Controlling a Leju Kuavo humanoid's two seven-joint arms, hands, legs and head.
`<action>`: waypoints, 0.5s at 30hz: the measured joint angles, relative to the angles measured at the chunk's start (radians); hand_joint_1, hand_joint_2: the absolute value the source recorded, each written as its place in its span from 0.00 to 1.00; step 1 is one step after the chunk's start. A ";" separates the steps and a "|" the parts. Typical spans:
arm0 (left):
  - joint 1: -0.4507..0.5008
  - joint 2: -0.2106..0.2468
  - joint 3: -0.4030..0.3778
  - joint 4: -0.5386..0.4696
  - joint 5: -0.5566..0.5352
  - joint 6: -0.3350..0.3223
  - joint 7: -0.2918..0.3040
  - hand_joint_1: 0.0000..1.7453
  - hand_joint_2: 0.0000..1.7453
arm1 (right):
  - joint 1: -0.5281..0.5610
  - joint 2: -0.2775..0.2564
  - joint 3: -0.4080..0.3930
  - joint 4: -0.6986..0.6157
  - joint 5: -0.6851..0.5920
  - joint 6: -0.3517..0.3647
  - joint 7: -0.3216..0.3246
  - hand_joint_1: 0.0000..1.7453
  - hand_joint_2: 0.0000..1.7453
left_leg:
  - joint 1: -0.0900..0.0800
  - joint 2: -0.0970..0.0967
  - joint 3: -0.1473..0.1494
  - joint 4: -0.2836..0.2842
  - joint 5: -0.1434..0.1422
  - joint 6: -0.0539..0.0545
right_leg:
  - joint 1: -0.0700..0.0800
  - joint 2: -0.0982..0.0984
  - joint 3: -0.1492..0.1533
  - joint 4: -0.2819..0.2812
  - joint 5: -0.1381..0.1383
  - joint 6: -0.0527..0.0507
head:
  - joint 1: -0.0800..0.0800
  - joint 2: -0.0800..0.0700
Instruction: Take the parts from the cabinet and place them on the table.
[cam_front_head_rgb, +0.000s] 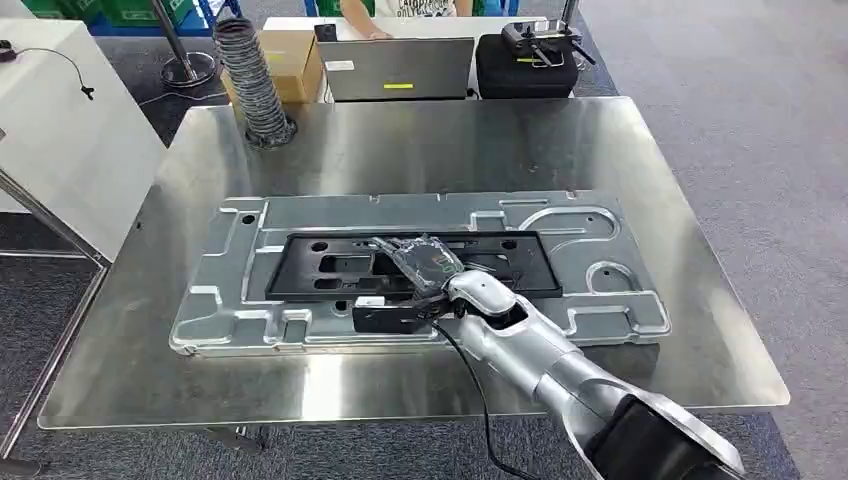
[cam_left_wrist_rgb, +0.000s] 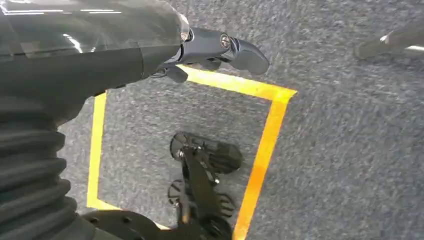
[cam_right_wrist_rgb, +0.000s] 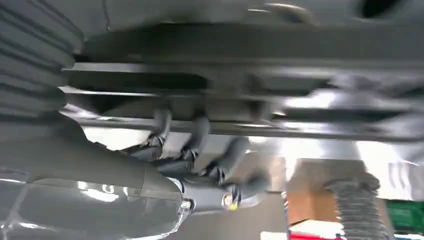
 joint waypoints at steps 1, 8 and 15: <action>0.001 0.000 0.000 0.000 0.000 0.000 -0.001 0.00 0.00 | -0.001 -0.001 -0.011 -0.001 -0.024 0.009 -0.015 0.00 0.00 | 0.001 -0.002 -0.003 0.000 0.007 0.017 | 0.001 0.001 -0.004 0.003 0.002 0.005 | 0.002 0.000; 0.001 0.000 0.002 0.000 -0.003 0.000 -0.005 0.00 0.00 | -0.001 -0.031 -0.078 -0.061 -0.210 0.048 -0.095 0.00 0.00 | -0.003 0.001 -0.014 -0.002 0.018 0.058 | -0.008 0.001 -0.099 0.211 -0.117 0.035 | 0.005 0.000; 0.004 -0.003 0.011 0.000 -0.002 -0.006 -0.005 0.00 0.00 | 0.031 -0.083 -0.218 -0.211 -0.682 0.121 -0.287 0.00 0.00 | -0.021 -0.002 -0.014 0.000 0.017 0.058 | 0.008 -0.001 -0.007 0.014 -0.009 -0.007 | 0.003 0.000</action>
